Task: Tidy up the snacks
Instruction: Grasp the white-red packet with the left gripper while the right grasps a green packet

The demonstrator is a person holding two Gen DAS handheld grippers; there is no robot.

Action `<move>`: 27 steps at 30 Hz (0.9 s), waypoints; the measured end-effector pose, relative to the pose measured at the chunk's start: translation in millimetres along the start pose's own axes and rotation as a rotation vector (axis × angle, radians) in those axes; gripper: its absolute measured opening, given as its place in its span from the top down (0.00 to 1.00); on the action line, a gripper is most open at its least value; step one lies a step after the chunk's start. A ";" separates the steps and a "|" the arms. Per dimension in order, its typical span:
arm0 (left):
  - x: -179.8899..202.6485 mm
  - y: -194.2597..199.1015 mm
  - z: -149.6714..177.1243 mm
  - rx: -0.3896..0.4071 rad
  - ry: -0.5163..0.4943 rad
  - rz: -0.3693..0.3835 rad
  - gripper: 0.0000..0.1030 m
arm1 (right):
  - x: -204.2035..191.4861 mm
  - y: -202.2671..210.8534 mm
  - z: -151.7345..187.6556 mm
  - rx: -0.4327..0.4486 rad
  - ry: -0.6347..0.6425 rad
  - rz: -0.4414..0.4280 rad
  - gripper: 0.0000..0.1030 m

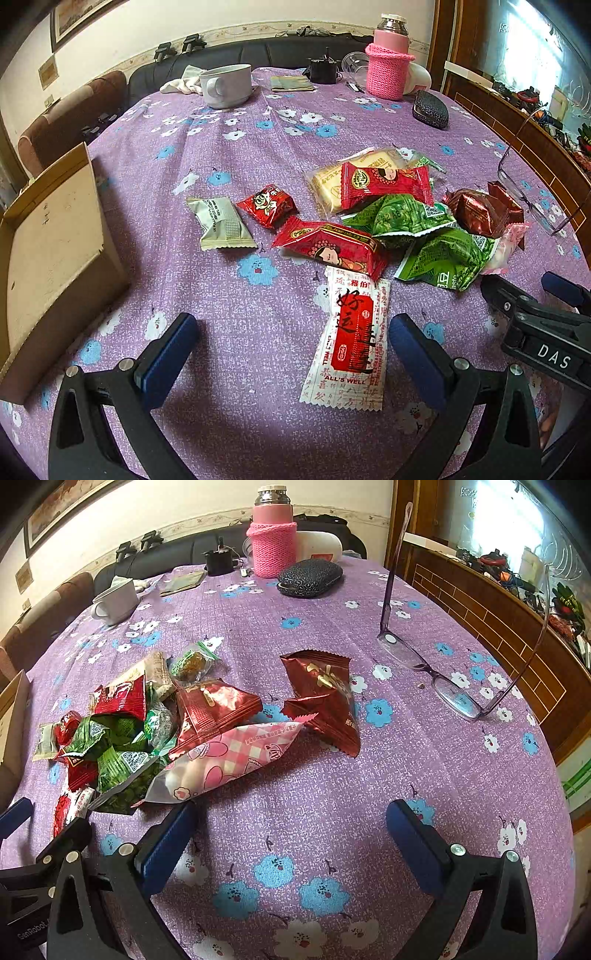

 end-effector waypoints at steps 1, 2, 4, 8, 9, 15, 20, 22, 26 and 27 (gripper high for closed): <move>0.0 0.0 0.0 0.000 0.000 0.000 0.00 | 0.0 0.0 0.0 0.000 0.000 0.000 0.01; 0.0 -0.2 0.0 0.000 0.003 -0.001 0.00 | -0.1 -0.1 0.1 0.000 0.000 0.000 0.01; 1.5 1.7 -2.0 -0.001 0.012 -0.011 0.00 | -0.2 -0.2 0.1 0.000 0.000 0.000 0.01; 1.6 2.6 -1.8 -0.004 0.015 -0.012 0.00 | 1.9 1.0 1.5 0.000 0.004 -0.006 0.01; 1.8 2.1 1.0 -0.008 0.007 -0.007 0.00 | 1.3 0.7 0.3 -0.005 0.022 -0.017 0.01; -1.2 5.9 0.7 -0.075 -0.059 0.082 0.00 | 17.9 15.7 -5.5 0.002 -0.025 -0.133 0.01; -9.2 23.1 5.6 -0.026 -0.041 0.150 0.00 | 25.1 47.1 -13.4 0.151 -0.061 -0.166 0.01; -8.9 23.3 1.7 -0.014 -0.039 0.140 0.05 | 24.9 54.1 -13.9 0.175 -0.068 -0.184 0.01; 7.9 17.2 -6.8 -0.038 -0.085 0.134 0.34 | 30.3 62.8 -17.4 0.211 -0.101 -0.206 0.01; 11.8 14.3 -7.8 -0.043 -0.099 0.132 0.34 | 32.6 64.1 -18.3 0.210 -0.111 -0.218 0.01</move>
Point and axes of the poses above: each gripper's, at about its wrist camera, not at the fingertips, and y roughly against the way its jaws point, x to its right, z to its underside, the point moved 3 cm from there along -y, roughly the way its jaws point, and after that the axes turned 13 degrees about -y, right-handed, at the moved point
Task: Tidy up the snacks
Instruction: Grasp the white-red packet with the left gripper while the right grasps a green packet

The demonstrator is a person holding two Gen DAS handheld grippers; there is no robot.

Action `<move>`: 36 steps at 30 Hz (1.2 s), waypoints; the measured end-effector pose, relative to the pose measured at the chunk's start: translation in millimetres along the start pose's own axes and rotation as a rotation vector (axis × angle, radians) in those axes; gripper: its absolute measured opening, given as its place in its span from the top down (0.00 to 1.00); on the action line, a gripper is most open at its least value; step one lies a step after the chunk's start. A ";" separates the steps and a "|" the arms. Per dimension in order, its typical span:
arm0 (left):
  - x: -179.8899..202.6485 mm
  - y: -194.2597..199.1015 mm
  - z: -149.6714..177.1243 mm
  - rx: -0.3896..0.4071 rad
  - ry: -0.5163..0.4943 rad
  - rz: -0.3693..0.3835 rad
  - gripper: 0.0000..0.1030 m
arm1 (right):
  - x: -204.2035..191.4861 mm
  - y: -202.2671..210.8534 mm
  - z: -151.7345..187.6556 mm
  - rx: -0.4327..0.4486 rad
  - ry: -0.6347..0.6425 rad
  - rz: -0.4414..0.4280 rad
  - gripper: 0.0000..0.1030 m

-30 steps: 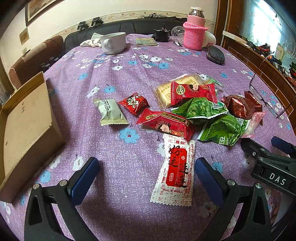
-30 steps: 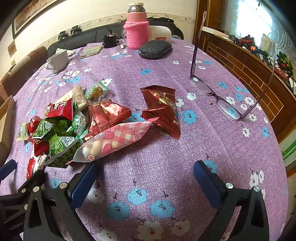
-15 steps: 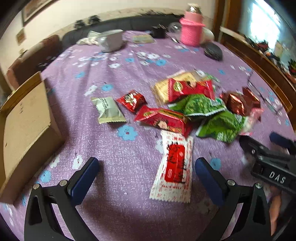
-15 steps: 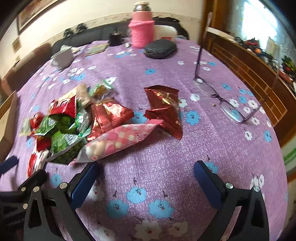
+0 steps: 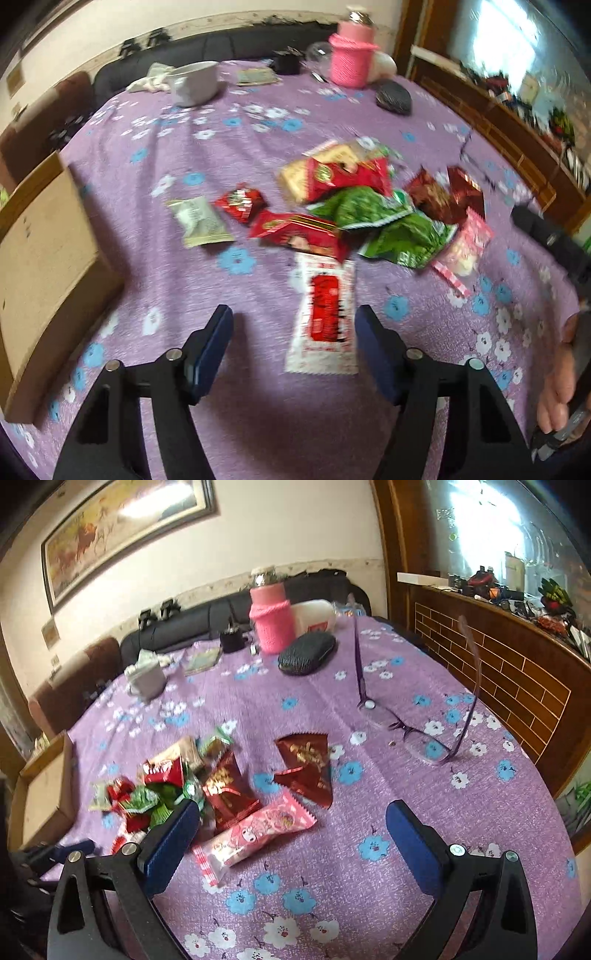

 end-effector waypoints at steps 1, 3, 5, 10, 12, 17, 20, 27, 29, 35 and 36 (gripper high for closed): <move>3.6 -3.4 -1.9 -0.005 -0.011 -0.003 0.35 | 1.2 0.3 -0.8 -0.003 -0.012 -0.011 0.02; 9.4 -7.8 -6.1 -0.001 -0.039 -0.036 0.34 | 3.6 0.3 -0.1 -0.023 -0.026 -0.037 0.13; 11.7 -9.6 -9.9 0.017 -0.047 -0.035 0.38 | 1.6 -5.4 2.0 -0.065 -0.029 -0.060 0.33; 19.2 -5.4 -8.6 0.047 -0.093 -0.019 0.70 | -6.2 -14.6 9.3 -0.150 -0.024 -0.137 0.54; 17.6 -2.7 -4.3 0.052 -0.086 -0.007 0.72 | -9.0 -14.4 10.5 -0.173 -0.023 -0.195 0.54; 2.6 6.6 8.8 0.060 -0.040 0.039 0.73 | -28.7 -12.3 23.7 -0.238 0.067 -0.266 0.54; -8.3 9.6 15.4 0.061 -0.017 0.045 0.73 | -39.7 -9.6 26.9 -0.313 0.112 -0.288 0.54; -19.0 13.7 24.1 0.077 -0.007 0.074 0.72 | -74.7 -33.1 -2.8 -0.398 0.259 -0.254 0.54; -20.6 14.2 25.0 0.079 -0.003 0.083 0.72 | -79.4 -49.9 -5.3 -0.443 0.306 -0.238 0.54; -21.8 14.8 26.5 0.080 0.000 0.085 0.70 | -89.8 -86.2 14.8 -0.529 0.373 -0.222 0.54; -21.3 14.7 26.8 0.080 -0.003 0.082 0.70 | -90.2 -84.9 19.9 -0.533 0.391 -0.211 0.54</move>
Point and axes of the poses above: each gripper's, at about its wrist camera, not at the fingertips, and y roughly against the way its jaws point, x to its right, z to its underside, the point moved 3 cm from there along -y, roughly the way its jaws point, and after that the axes turned 13 degrees about -y, right-handed, at the moved point
